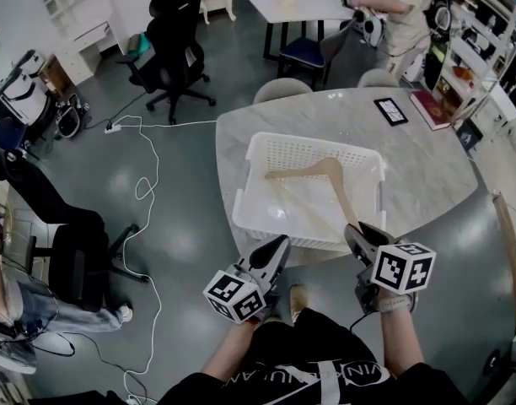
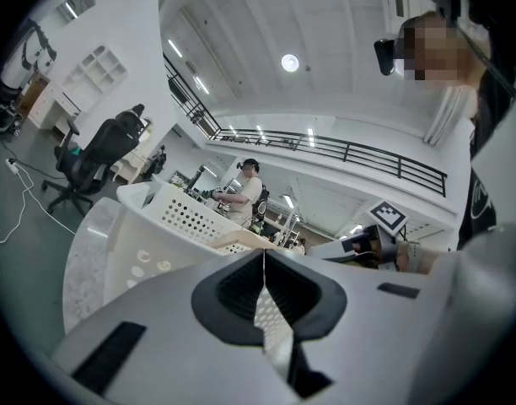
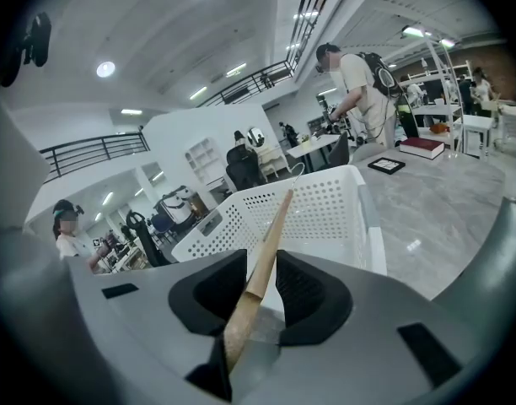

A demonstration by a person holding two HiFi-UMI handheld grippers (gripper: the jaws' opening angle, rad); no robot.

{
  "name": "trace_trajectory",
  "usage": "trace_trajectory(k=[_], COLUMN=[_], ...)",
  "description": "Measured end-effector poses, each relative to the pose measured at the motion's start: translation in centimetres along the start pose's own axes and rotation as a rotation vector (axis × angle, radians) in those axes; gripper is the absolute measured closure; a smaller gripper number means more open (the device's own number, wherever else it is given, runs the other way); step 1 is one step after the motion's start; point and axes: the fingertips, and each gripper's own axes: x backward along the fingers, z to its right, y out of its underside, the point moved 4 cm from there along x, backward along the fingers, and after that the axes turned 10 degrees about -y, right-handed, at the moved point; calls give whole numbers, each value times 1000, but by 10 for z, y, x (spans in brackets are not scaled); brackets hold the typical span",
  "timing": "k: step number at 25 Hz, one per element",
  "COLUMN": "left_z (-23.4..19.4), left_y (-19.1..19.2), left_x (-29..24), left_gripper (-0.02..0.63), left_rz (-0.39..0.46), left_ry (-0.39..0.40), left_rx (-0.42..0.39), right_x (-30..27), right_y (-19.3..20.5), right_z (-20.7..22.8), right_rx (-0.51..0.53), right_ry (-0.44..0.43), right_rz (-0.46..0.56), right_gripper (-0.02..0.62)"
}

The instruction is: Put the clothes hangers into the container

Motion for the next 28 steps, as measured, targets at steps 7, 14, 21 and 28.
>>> trace_trajectory(k=[7, 14, 21, 28], left_z=[-1, 2, 5, 12], left_y=[1, -1, 0, 3], left_x=[6, 7, 6, 5], left_gripper=[595, 595, 595, 595], left_rz=[-5, -8, -11, -18], left_ry=[0, 12, 26, 49], left_rx=[-3, -4, -8, -14], right_x=[4, 7, 15, 30], right_y=[1, -2, 0, -5], right_z=[2, 1, 0, -1], right_rx=[-17, -7, 30, 56], right_ry=[18, 30, 47, 66], right_rz=[20, 36, 55, 118], right_gripper=[491, 488, 488, 488])
